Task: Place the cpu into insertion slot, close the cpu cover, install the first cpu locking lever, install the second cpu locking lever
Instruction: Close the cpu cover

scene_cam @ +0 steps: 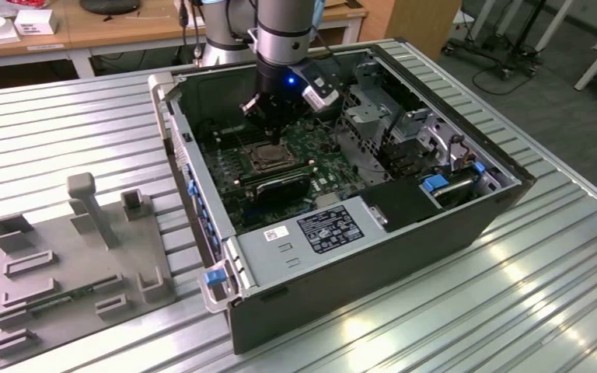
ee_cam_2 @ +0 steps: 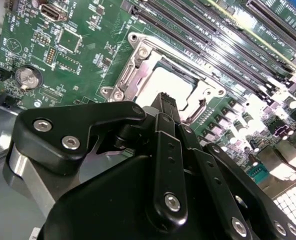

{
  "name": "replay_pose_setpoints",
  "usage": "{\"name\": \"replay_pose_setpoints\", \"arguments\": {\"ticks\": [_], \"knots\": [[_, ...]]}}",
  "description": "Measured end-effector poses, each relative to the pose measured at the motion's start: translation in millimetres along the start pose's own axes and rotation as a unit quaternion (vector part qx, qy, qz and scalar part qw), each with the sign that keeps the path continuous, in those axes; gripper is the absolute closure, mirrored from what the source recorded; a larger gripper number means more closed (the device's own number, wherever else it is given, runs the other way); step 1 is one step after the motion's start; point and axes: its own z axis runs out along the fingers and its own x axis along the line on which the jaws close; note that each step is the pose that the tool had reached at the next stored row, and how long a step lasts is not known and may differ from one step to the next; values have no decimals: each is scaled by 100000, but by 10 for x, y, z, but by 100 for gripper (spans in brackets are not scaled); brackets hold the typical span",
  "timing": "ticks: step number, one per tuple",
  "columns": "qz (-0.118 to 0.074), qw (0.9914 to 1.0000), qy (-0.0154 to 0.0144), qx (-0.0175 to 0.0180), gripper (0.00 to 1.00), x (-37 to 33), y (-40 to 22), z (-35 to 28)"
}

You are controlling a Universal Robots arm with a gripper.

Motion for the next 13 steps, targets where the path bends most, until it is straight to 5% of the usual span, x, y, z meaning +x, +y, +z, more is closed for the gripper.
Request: {"name": "replay_pose_setpoints", "arguments": {"ticks": [13], "knots": [[-181,99999,-362,-10,89,51,-3,41]]}}
